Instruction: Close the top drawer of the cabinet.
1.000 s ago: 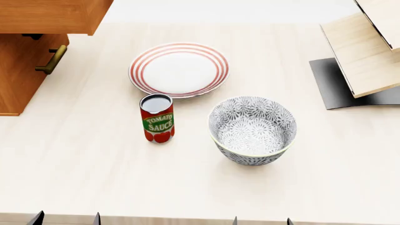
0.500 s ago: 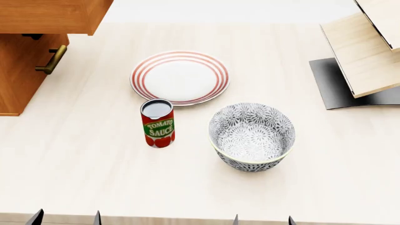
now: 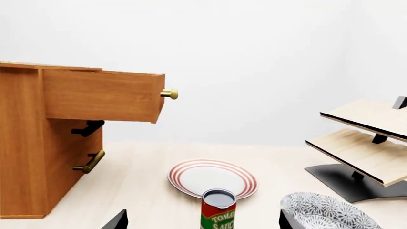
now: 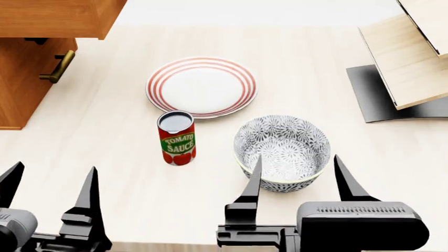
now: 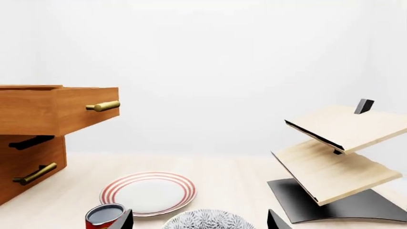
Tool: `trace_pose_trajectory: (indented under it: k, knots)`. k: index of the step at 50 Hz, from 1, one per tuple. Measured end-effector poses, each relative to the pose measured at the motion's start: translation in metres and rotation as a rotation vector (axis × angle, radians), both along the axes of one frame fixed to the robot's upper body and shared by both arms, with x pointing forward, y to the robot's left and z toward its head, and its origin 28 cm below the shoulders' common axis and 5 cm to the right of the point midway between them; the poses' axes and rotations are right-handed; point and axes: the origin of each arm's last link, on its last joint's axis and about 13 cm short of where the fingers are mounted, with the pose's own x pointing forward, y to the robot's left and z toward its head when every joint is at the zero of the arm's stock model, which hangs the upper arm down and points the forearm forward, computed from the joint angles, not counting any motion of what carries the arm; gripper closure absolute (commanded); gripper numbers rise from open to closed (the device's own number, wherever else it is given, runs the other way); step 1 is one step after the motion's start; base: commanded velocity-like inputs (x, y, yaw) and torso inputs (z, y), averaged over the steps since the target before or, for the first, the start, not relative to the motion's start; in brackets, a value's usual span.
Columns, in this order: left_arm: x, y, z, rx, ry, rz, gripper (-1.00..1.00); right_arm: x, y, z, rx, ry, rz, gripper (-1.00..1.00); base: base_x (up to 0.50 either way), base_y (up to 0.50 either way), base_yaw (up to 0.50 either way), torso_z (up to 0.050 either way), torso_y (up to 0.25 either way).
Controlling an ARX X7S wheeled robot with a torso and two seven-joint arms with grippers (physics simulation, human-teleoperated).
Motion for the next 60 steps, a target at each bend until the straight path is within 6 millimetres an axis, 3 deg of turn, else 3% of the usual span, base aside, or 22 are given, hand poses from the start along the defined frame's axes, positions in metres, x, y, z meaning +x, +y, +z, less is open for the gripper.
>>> trace_pose_trajectory:
  k: [18, 60]
  knots:
    - [-0.011, -0.003, 0.02, 0.023, -0.035, -0.049, -1.0, -0.009, 0.005, 0.023, -0.008, -0.014, 0.021, -1.0, 0.13, 0.0, 0.0, 0.0, 0.0]
    - [-0.011, -0.001, 0.025, 0.028, -0.058, -0.033, -1.0, -0.003, 0.009, 0.014, -0.016, 0.028, 0.045, -1.0, 0.46, 0.0, 0.0, 0.0, 0.0]
